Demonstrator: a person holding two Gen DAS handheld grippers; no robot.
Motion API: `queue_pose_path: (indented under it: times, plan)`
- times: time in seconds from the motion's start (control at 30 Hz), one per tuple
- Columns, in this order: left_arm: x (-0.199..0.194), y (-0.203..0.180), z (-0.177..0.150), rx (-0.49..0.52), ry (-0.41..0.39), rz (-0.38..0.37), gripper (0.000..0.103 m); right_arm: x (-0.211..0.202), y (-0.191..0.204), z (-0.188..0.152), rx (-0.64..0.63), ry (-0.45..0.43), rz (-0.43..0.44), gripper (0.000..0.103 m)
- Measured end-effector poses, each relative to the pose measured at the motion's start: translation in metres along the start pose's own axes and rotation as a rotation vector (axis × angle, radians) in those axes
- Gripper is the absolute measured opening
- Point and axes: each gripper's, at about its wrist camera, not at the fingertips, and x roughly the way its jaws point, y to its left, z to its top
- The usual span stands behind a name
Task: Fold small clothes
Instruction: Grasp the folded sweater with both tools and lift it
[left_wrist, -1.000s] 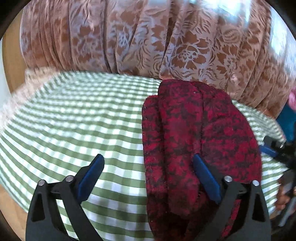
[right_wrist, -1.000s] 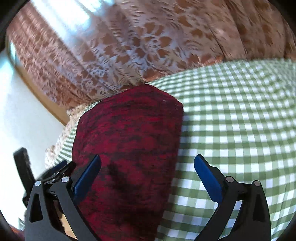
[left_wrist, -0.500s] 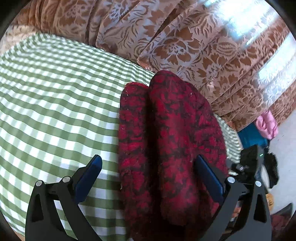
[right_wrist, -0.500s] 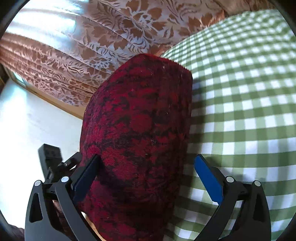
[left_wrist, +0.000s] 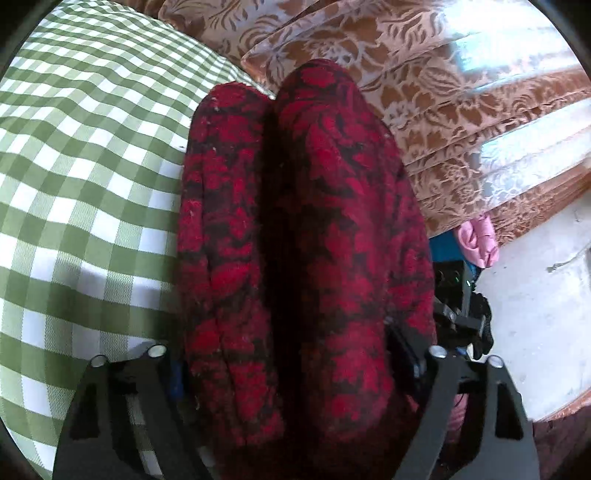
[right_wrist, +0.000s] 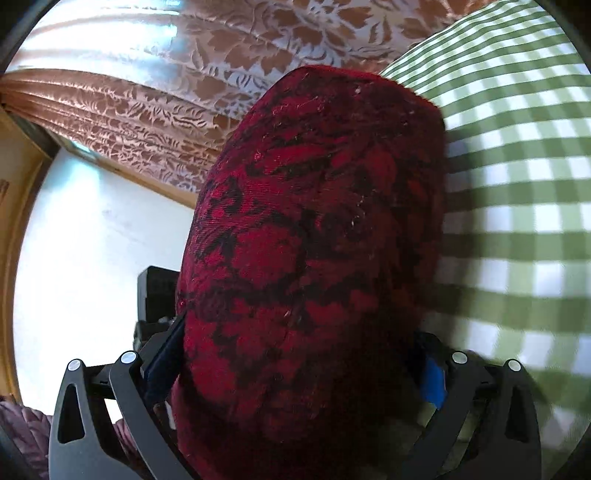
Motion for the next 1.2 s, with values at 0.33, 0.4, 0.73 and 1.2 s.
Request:
queue_pose_path:
  times: [0.33, 0.4, 0.73, 1.2]
  plan:
    - [-0.057, -0.019, 0.023, 0.059, -0.192, -0.038, 0.063, 0.020, 0.058, 0.046, -0.180, 0.072, 0.023, 0.089]
    - [-0.066, -0.024, 0.046, 0.082, -0.229, -0.023, 0.064, 0.028, 0.072, 0.070, -0.222, 0.078, 0.049, 0.089]
    - [-0.013, 0.037, 0.128, -0.009, -0.127, 0.314, 0.068, 0.118, 0.021, 0.164, -0.144, 0.211, -0.134, 0.098]
    - [-0.050, -0.011, 0.106, 0.092, -0.374, 0.653, 0.087, 0.077, 0.100, 0.144, -0.384, -0.089, -0.447, 0.100]
